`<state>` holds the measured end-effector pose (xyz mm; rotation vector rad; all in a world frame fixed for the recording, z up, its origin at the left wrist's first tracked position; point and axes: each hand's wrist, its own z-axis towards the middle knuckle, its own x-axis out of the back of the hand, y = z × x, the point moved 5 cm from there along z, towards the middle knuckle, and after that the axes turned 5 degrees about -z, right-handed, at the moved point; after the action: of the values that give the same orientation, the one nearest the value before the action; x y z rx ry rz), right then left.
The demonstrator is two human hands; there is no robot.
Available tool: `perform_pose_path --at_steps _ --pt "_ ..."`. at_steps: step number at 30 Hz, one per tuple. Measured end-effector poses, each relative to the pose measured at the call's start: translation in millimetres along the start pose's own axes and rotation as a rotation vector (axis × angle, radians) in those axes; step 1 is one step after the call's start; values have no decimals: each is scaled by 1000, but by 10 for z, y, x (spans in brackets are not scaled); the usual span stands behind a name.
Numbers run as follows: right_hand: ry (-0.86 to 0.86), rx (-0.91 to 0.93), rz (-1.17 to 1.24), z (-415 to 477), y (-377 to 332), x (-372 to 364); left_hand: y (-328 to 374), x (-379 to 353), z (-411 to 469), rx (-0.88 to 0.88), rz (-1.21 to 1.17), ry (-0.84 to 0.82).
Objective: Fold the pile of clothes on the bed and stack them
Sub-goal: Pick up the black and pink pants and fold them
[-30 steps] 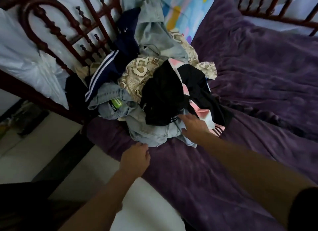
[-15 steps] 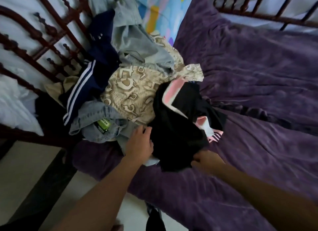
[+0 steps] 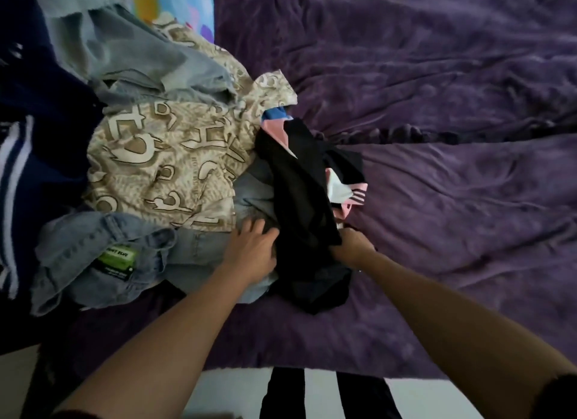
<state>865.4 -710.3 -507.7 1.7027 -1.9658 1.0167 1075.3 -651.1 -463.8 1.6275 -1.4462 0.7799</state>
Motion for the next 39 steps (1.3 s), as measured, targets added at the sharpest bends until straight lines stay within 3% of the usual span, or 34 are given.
perform_pose_path --at_steps 3,6,10,12,14,17,20,23,25,28,30,32,34,39 --pt "-99 26 -137 -384 0 -389 18 235 31 0 -53 41" --pt "-246 69 -244 -863 204 -771 239 520 231 -127 43 99" --pt "-329 -63 -101 -1172 827 -948 687 494 474 -276 155 -19" --pt "-171 -214 285 -1082 1132 -765 862 284 456 -293 108 -57" --pt "91 -421 735 -935 1447 -448 1033 29 322 -302 17 -24" --pt "457 -638 991 -678 1968 51 1285 -342 44 -311 -39 -8" --pt "547 -651 667 -588 2248 317 1449 -566 -181 -331 -38 70" --pt "506 -275 105 -617 2163 265 1764 -751 -331 -492 -53 219" --pt "300 -2 -156 -624 2111 -27 1993 -965 -353 -511 -42 142" --pt "-106 43 -478 -676 2310 -550 2035 -1329 -237 -202 9 -147" --pt "-99 13 -520 -684 2422 -667 1942 -1392 -133 -55 4 -155" --pt "66 -16 -403 -645 2398 -545 1875 -1284 -33 -39 -77 -115" --pt "232 -92 -130 -609 2332 -281 1787 -1008 24 -44 -242 -78" --pt "504 -208 503 -689 2166 795 1486 165 37 16 -584 264"
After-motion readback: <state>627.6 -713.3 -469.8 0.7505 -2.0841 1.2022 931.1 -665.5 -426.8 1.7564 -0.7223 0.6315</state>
